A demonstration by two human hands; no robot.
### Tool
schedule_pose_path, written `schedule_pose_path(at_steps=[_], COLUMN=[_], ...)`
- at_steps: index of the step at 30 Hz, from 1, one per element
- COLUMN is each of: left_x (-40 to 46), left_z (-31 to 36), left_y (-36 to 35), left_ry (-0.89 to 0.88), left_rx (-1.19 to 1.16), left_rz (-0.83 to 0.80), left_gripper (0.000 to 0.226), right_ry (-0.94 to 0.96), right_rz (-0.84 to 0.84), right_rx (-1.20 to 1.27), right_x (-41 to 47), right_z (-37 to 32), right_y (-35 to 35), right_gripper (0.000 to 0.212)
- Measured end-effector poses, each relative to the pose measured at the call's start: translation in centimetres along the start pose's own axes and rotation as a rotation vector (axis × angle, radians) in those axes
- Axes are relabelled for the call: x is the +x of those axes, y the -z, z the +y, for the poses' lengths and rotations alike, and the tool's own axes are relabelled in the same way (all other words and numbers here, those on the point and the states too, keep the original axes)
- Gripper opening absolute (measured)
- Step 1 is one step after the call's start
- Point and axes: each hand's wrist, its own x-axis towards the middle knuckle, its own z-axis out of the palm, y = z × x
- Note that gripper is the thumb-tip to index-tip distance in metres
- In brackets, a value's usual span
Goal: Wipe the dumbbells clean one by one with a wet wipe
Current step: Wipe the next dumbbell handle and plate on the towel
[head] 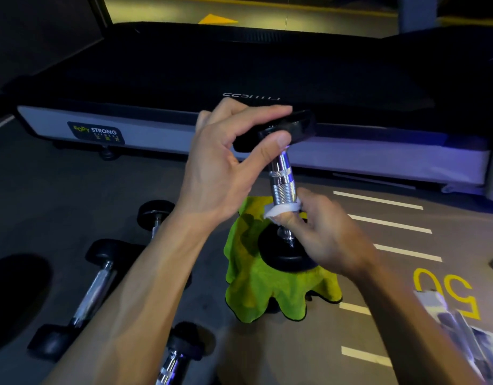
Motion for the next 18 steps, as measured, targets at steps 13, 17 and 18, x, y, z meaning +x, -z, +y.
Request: schedule_pose_path(at_steps=[13, 17, 18], left_x=[-0.2, -0.1, -0.1], left_z=[0.4, 0.5, 0.5], left_y=[-0.1, -0.1, 0.0], left_ry=[-0.007, -0.015, -0.013], left_rx=[-0.003, -0.007, -0.009], left_rz=[-0.021, -0.026, -0.025], left_gripper=[0.027, 0.027, 0.027], right_ry=[0.028, 0.001, 0.011], right_rz=[-0.112, -0.07, -0.04], right_rx=[0.579, 0.583, 0.564], right_x=[-0.4, -0.2, -0.3], right_z=[0.7, 0.2, 0.1], right_y=[1.1, 0.8, 0.8], right_gripper=[0.048, 0.036, 0.032])
